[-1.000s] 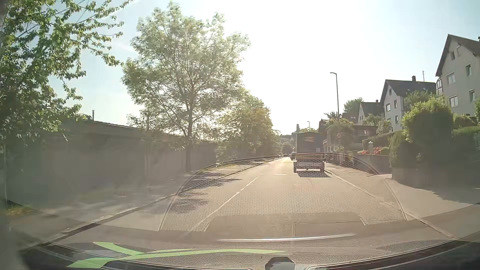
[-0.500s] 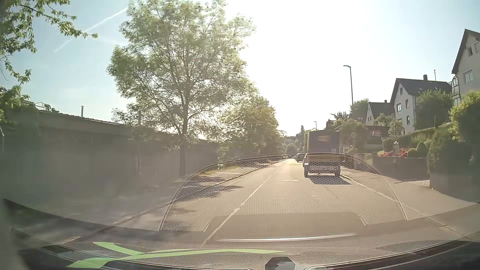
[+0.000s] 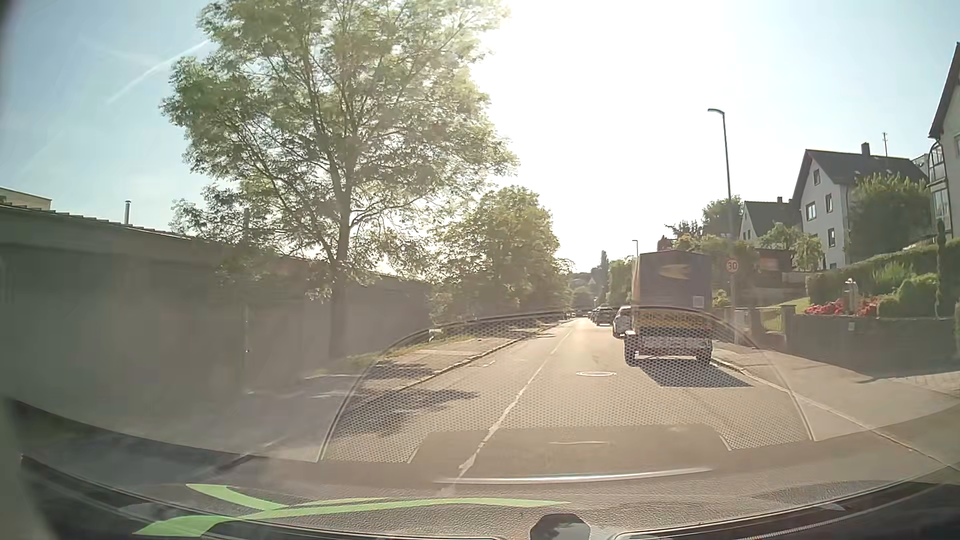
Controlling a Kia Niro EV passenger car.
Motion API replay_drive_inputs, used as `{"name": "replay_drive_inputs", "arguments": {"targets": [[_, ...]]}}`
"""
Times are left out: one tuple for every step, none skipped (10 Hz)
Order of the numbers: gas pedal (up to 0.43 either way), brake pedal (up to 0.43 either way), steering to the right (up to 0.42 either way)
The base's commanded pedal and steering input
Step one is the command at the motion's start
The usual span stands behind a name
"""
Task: Follow the waypoints while adhering to traffic rules and regulations
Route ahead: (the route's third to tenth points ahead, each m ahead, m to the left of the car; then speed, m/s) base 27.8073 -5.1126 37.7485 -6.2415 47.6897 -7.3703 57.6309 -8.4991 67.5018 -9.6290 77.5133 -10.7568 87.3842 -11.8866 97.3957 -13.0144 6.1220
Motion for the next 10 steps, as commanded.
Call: {"name": "replay_drive_inputs", "arguments": {"targets": [[0.087,0.0,0.008],[0.087,0.0,0.001],[0.087,0.0,-0.001],[0.087,0.0,0.0],[0.087,0.0,0.002],[0.087,0.0,0.007],[0.087,0.0,0.01],[0.087,0.0,0.011],[0.087,0.0,0.014],[0.087,0.0,0.016]]}}
